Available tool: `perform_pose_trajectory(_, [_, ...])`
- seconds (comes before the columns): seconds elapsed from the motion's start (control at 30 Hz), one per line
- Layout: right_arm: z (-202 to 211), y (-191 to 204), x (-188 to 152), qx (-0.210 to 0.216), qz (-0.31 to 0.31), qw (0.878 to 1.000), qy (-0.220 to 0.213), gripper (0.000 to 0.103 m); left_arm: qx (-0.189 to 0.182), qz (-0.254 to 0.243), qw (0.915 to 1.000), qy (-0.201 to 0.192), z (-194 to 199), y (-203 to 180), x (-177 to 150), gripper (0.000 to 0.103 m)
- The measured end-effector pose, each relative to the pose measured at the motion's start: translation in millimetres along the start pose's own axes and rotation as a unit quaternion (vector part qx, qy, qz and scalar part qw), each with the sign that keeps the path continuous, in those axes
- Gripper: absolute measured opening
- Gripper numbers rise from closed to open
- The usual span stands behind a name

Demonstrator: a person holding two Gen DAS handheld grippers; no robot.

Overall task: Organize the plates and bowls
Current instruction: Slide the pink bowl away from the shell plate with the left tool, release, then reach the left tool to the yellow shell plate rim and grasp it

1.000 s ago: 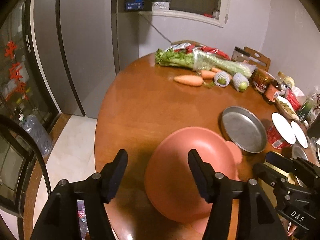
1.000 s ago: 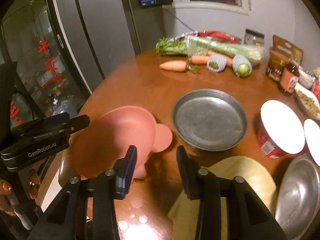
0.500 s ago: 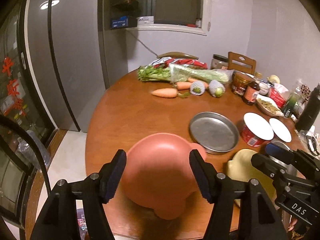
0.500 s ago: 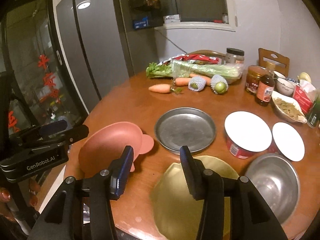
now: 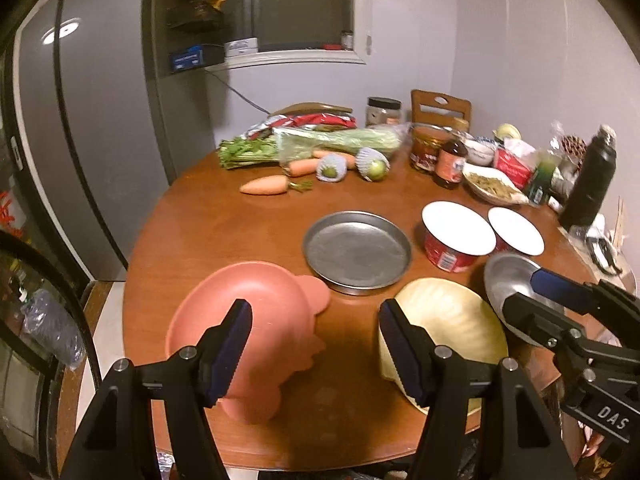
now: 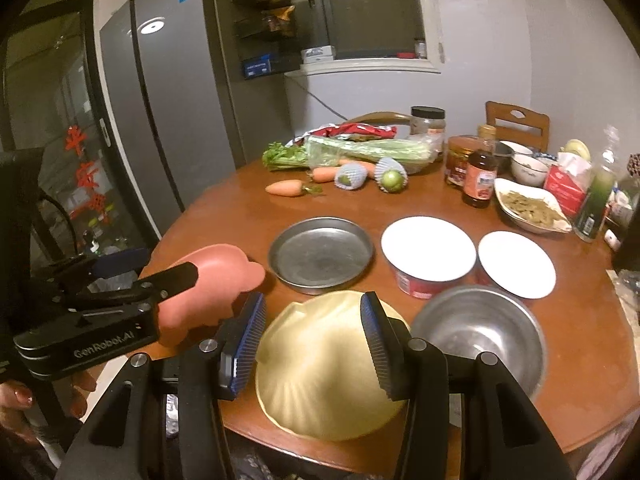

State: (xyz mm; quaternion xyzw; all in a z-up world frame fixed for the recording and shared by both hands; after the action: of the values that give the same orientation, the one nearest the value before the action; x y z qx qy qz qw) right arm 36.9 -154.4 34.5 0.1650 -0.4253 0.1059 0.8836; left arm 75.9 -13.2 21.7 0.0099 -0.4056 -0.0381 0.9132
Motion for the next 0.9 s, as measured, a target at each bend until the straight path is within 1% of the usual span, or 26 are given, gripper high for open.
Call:
perform_pose_trajectory(0.33, [9.9, -21.9, -29.7, -0.008, -0.022, 1.000, 0.019, 0.051, -0.022, -0.017, 0.9991, 0.033, -18.5, -28.1, -18.8, 0.066])
perform_pose_trajectory(0.43, [10.5, -24.1, -38.2, -0.007, -0.022, 0.999, 0.024, 0.051, -0.026, -0.016, 0.9986, 0.043, -22.1, -31.1, -23.3, 0.067])
perform_pose_trajectory(0.57, [9.6, -28.3, -48.2, -0.007, -0.029, 0.999, 0.035, 0.051, -0.025, -0.025, 0.9981, 0.050, -25.0, -36.0, -27.5, 0.070])
perform_pose_trajectory(0.77, [11.8, -26.4, -58.7, 0.001, -0.031, 0.999, 0.045, 0.051, -0.029, -0.026, 0.9974, 0.060, -31.0, -38.2, -33.3, 0.070])
perform_pose_trajectory(0.9, [2.7, -27.1, -70.2, -0.003, -0.031, 0.997, 0.065, 0.051, -0.032, -0.031, 0.9967, 0.068, -37.5, -41.6, -37.3, 0.070])
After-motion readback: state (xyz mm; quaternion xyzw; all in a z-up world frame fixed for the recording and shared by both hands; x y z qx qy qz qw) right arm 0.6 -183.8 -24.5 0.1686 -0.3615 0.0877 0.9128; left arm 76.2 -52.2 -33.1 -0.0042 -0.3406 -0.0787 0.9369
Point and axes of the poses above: each gripper's, at about its wrist camera, not at the fingertips, and z roughly against the way its jaws point, y to its left, x to its top, the point moved 4 cm from there along -z, roughly the way its jaws point, and after that the axes turned 4 degrees about x, right-handed, at the moved point
